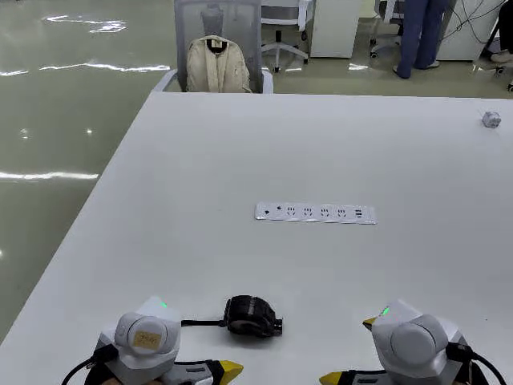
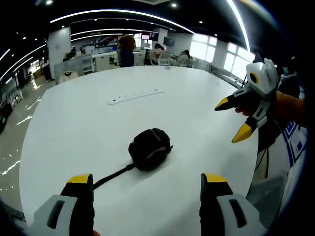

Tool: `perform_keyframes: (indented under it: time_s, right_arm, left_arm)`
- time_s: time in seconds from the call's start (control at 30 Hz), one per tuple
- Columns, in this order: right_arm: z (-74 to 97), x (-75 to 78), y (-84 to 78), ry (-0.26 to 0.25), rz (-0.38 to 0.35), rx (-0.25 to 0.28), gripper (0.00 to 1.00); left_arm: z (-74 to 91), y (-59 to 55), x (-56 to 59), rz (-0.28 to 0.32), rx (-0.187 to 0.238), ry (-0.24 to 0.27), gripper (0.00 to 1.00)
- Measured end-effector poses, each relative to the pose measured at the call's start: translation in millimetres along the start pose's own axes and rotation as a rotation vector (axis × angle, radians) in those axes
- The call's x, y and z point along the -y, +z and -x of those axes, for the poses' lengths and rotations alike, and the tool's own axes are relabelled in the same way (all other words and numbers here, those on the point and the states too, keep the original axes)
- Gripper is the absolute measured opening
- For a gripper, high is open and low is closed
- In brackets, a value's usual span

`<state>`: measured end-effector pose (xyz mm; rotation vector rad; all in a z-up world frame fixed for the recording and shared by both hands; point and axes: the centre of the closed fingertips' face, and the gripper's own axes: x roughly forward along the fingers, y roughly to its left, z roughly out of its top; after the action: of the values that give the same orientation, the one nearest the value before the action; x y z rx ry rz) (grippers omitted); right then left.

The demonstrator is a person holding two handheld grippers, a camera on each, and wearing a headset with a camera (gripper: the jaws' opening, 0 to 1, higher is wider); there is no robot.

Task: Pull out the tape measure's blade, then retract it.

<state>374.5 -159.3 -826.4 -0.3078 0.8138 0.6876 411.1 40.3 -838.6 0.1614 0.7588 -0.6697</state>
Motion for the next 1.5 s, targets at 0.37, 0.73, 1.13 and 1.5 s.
perform_keyframes:
  time_s: [0.37, 0.73, 1.13, 1.5]
  right_arm:
    - [-26.4, 8.6, 1.9, 0.036, 0.065, -0.036, 0.66]
    - [-39.8, 7.7, 5.9, 0.063, 0.132, -0.039, 0.61]
    - [-55.6, 6.5, 9.2, 0.095, 0.188, -0.052, 0.59]
    - [-74.6, 11.0, 17.3, 0.123, 0.247, -0.050, 0.56]
  left_arm:
    - [-19.4, 5.3, -7.7, -0.060, -0.016, -0.039, 0.84]
    - [-29.8, 11.3, -10.0, -0.129, -0.018, -0.072, 0.81]
    - [-43.7, 12.3, -8.4, -0.237, -0.052, -0.133, 0.80]
    - [-56.6, 21.5, -5.1, -0.346, -0.066, -0.201, 0.79]
